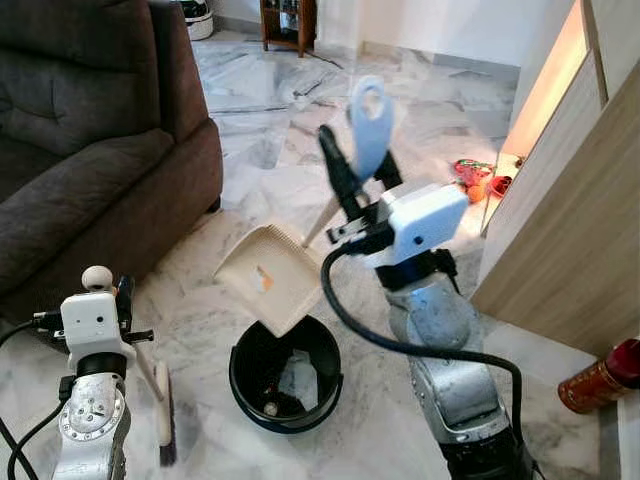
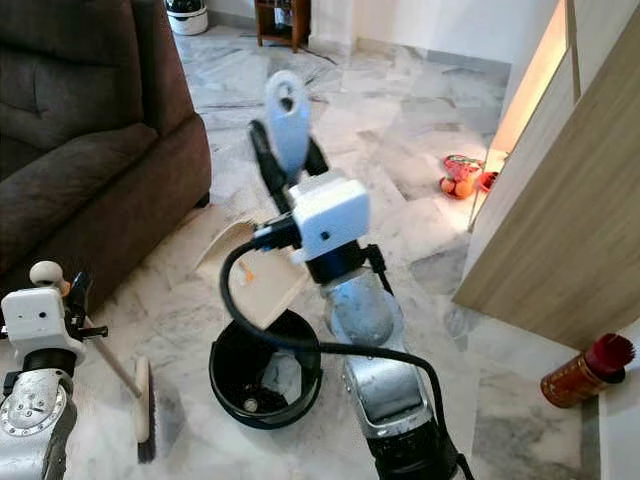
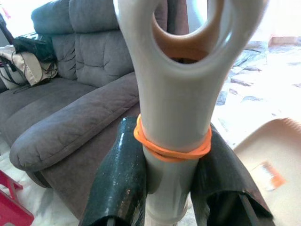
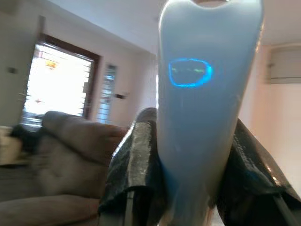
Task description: Sweep floor
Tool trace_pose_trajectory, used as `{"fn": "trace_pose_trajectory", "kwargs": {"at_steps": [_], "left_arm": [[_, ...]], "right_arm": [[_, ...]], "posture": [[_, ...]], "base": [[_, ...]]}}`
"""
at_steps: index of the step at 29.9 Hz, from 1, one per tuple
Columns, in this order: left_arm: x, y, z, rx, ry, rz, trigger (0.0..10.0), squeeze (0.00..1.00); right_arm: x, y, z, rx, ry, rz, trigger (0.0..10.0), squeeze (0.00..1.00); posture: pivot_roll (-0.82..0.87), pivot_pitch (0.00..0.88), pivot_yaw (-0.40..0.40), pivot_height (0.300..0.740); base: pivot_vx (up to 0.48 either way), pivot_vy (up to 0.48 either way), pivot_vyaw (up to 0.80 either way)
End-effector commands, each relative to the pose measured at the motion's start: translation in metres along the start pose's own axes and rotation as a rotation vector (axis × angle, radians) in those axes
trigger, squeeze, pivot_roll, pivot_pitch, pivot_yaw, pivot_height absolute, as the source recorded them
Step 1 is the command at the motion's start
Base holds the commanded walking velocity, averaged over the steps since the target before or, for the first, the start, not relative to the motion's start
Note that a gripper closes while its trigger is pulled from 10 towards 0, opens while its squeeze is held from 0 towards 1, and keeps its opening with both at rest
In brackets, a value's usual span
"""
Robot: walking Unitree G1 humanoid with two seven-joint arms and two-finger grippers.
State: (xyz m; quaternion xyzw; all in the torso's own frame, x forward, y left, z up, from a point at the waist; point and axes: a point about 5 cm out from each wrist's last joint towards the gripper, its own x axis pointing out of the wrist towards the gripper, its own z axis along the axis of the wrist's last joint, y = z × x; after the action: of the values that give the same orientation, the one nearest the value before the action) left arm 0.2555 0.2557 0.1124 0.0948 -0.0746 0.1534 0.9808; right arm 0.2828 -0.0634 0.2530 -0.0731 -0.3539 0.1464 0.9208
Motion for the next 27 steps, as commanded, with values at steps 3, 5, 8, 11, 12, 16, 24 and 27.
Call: {"fn": "trace_pose_trajectory", "kwargs": {"at_steps": [3, 5, 8, 11, 12, 16, 24, 27], "left_arm": [[0.007, -0.002, 0.007, -0.003, -0.052, 0.011, 10.0, 0.0], [0.008, -0.002, 0.007, -0.004, -0.054, 0.013, 10.0, 0.0], [0.009, -0.003, 0.006, -0.009, -0.054, 0.014, 10.0, 0.0], [0.01, -0.006, 0.006, -0.022, -0.059, 0.008, 10.0, 0.0], [0.01, -0.008, 0.006, -0.03, -0.061, 0.004, 10.0, 0.0], [0.009, -0.011, 0.003, -0.042, -0.057, -0.003, 10.0, 0.0], [-0.002, -0.011, -0.005, -0.051, -0.024, -0.035, 10.0, 0.0], [-0.009, -0.009, -0.008, -0.046, -0.012, -0.036, 10.0, 0.0]], "right_arm": [[0.005, -0.016, 0.001, -0.084, -0.05, -0.09, 10.0, 0.0], [0.005, -0.018, -0.002, -0.093, -0.043, -0.105, 10.0, 0.0], [0.005, -0.026, -0.014, -0.109, -0.005, -0.149, 10.0, 0.0], [0.006, -0.039, -0.027, -0.175, 0.037, -0.209, 10.0, 0.0], [0.005, -0.047, -0.033, -0.207, 0.049, -0.24, 10.0, 0.0], [0.003, -0.063, -0.046, -0.289, 0.084, -0.284, 10.0, 0.0], [-0.022, -0.074, -0.087, -0.357, 0.235, -0.302, 10.0, 0.0], [-0.032, -0.074, -0.098, -0.404, 0.277, -0.279, 10.0, 0.0]], "posture": [[0.16, 0.049, -0.002, 0.74], [0.16, 0.042, -0.003, 0.74], [0.16, 0.015, -0.013, 0.74], [0.17, 0.0, -0.024, 0.74], [0.17, 0.0, -0.027, 0.74], [0.18, 0.0, -0.044, 0.74], [0.19, 0.0, -0.053, 0.74], [0.2, 0.0, -0.054, 0.74]], "base": [[0.0, 0.0, 0.0], [0.0, 0.0, 0.0], [0.0, 0.0, 0.0], [0.0, 0.0, 0.0], [0.0, 0.0, 0.0], [0.0, 0.0, 0.0], [0.0, 0.0, 0.0], [0.0, 0.0, 0.0]]}}
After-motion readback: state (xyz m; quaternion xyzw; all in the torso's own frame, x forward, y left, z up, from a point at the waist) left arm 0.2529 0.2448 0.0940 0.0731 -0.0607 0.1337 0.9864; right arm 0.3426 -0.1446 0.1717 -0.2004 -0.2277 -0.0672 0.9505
